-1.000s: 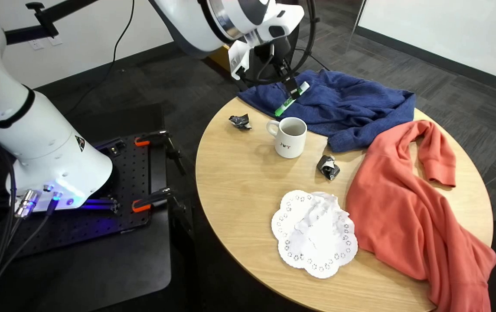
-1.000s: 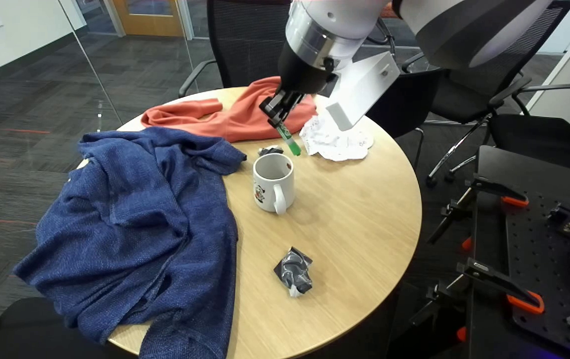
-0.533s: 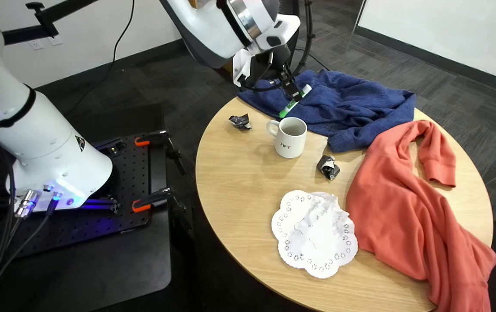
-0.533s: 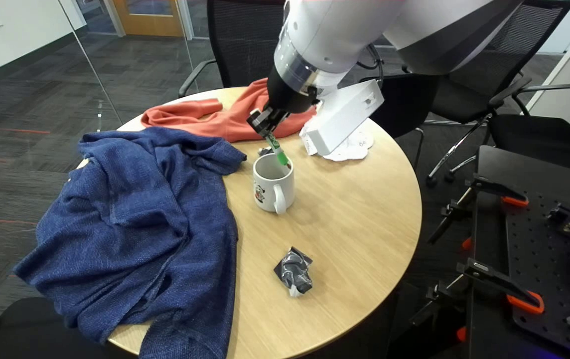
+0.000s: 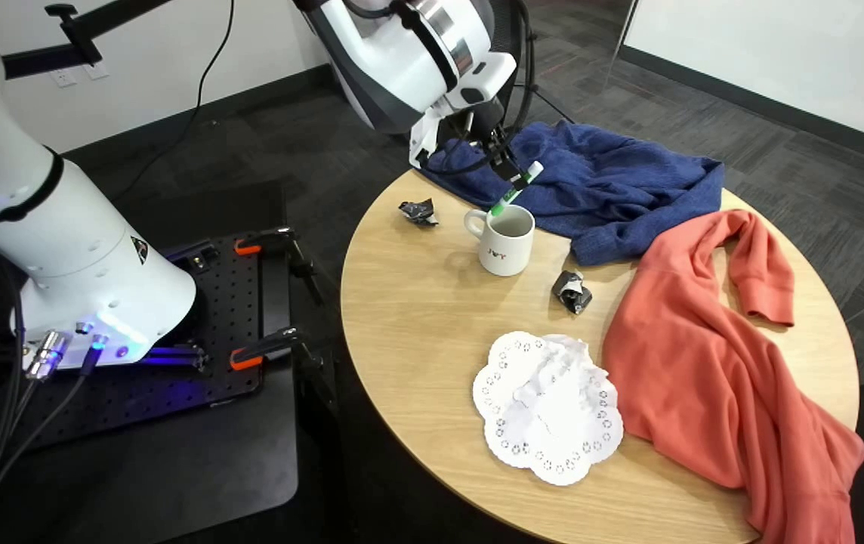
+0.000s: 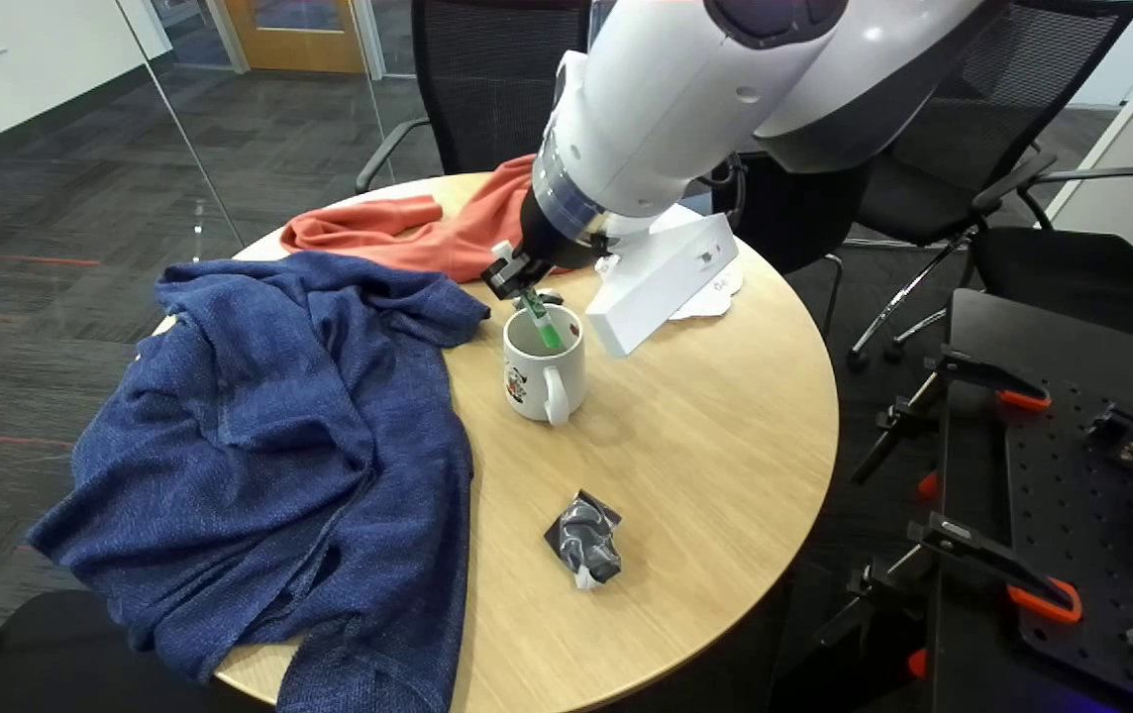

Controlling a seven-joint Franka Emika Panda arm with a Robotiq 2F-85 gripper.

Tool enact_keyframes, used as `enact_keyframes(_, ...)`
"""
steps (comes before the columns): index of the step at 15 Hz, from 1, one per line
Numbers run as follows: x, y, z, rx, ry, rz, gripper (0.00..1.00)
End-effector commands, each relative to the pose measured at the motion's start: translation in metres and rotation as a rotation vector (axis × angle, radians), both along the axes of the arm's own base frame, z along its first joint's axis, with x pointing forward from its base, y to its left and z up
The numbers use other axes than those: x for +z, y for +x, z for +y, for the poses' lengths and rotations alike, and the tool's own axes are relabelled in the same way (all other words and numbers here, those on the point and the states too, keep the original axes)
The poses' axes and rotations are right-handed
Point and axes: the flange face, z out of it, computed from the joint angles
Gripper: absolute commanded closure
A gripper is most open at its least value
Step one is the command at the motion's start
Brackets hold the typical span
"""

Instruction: Pick the marker and put it in the cup

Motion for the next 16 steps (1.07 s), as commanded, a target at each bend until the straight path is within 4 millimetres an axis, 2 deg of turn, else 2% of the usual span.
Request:
enact_keyframes(1, -0.008, 0.008, 0.001, -0.028, -0.020, -0.037, 0.95)
enact_keyframes(16, -0.038, 0.009, -0.003, -0.047, -0.037, -0.010, 0.95)
